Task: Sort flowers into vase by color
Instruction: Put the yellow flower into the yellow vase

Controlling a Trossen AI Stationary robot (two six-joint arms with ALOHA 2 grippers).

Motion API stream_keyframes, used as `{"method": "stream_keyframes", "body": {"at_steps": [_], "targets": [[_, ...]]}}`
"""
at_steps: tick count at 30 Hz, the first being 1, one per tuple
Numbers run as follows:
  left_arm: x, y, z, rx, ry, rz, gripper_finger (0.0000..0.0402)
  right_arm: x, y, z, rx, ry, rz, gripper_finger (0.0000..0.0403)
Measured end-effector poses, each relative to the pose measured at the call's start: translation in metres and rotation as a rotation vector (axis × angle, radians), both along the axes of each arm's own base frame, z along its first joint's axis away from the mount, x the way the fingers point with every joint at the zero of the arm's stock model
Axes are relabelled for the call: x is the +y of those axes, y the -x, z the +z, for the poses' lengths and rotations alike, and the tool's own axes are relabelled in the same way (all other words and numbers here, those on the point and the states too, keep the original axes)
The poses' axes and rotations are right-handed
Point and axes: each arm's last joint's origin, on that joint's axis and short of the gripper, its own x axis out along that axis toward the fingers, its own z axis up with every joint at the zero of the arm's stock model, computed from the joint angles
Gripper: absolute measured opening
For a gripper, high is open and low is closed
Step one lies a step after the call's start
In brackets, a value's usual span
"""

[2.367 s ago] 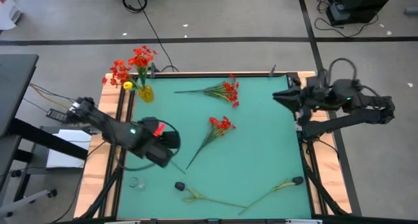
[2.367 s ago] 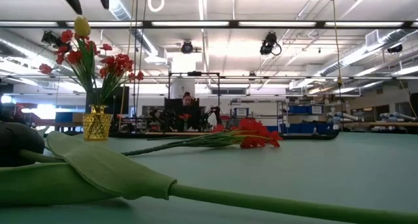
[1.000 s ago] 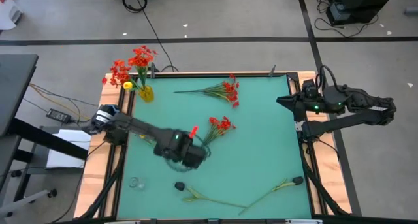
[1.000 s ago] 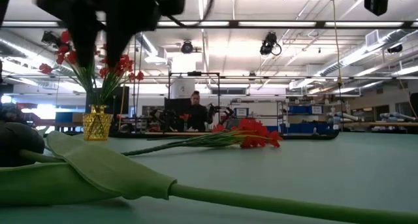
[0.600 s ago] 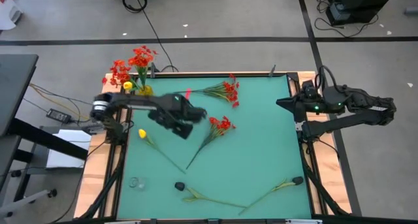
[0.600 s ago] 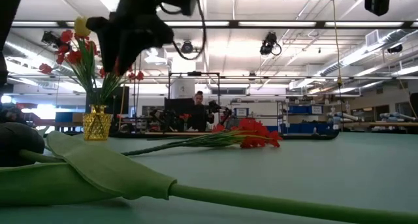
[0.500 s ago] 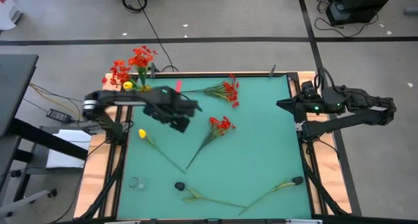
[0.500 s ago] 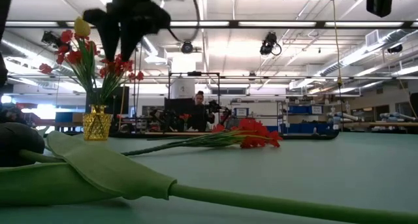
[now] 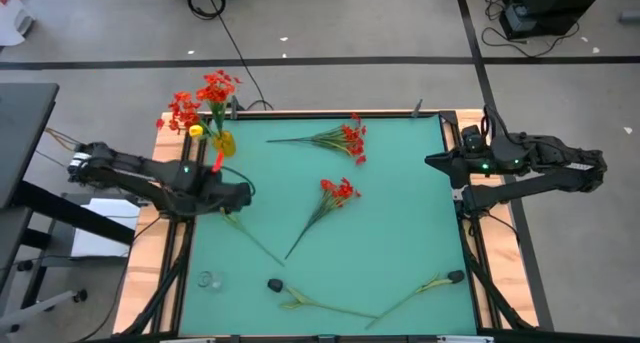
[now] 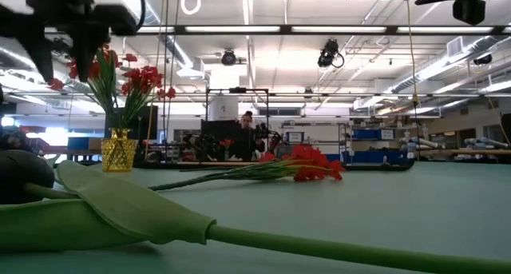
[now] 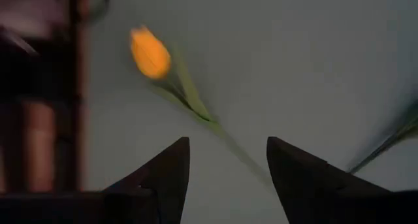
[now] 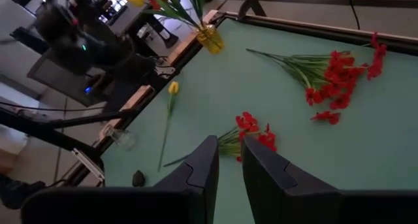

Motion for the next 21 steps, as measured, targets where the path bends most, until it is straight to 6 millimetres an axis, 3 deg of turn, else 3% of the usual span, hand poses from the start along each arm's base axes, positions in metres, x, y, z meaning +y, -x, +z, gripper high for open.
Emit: {"method": "stream_keyframes", "body": {"at_steps": [5, 9, 21], "targets": [[-0.016, -0.006, -0.044, -0.069, 0.063, 0.177, 0.0208, -0.002, 0.0, 0.0, 0.0, 0.032, -0.046, 0.0077], [-0.022, -0.014, -0.072, -0.097, 0.098, 0.182, 0.0208, -0.002, 0.001, 0.0, -0.002, 0.042, -0.066, 0.0077], [-0.023, -0.018, -0.108, 0.004, 0.132, 0.204, 0.0208, -0.001, 0.0, 0.0, -0.009, -0.01, -0.051, 0.0077]]}}
